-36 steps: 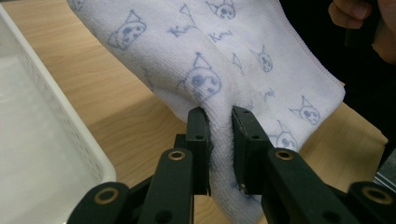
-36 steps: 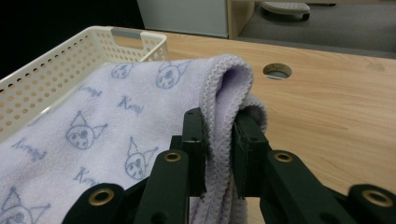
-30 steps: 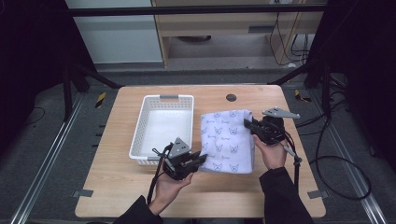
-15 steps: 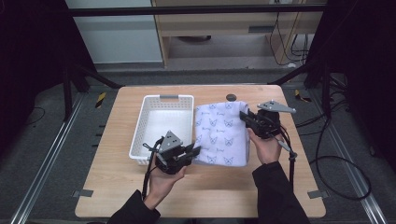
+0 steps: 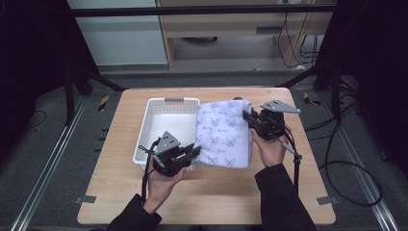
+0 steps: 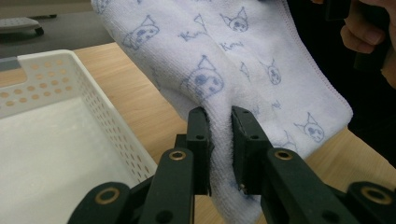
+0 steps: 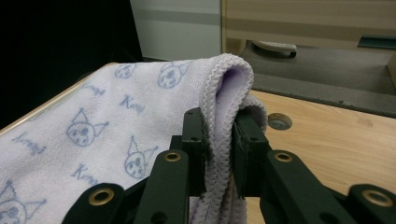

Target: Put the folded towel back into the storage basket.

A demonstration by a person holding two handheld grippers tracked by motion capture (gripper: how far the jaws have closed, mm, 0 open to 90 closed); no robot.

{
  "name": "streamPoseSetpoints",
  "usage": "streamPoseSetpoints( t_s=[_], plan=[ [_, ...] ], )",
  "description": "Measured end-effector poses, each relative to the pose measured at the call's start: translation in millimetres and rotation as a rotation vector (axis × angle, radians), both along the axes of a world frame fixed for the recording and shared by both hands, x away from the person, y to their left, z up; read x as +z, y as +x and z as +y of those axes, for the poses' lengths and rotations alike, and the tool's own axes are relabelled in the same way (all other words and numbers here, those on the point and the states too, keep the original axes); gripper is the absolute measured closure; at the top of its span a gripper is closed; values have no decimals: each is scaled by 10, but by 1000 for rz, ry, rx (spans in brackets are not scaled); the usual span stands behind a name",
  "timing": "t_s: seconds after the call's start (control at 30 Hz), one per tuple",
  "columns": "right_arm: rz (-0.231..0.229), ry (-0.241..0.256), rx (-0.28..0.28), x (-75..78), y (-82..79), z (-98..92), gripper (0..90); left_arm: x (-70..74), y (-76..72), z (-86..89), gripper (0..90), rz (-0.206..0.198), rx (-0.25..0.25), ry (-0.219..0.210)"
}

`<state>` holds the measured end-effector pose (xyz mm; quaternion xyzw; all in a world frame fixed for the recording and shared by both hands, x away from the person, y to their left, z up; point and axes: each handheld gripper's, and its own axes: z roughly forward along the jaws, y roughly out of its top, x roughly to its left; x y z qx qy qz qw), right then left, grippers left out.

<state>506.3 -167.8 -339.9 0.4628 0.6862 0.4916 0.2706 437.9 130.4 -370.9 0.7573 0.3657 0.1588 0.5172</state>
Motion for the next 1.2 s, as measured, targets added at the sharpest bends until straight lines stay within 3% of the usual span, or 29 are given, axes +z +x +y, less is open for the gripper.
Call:
streamPoseSetpoints(
  t_s=[0.53, 0.97, 1.2],
  plan=[
    [-41, -7, 20, 185, 36, 213, 772, 114, 10, 206, 778, -26, 40, -22],
    [-56, -7, 40, 227, 83, 430, 772, 171, 11, 415, 780, -41, 85, -38],
    [-64, 0, 43, 229, 132, 556, 772, 178, 21, 497, 780, -56, 123, -22]
  ],
)
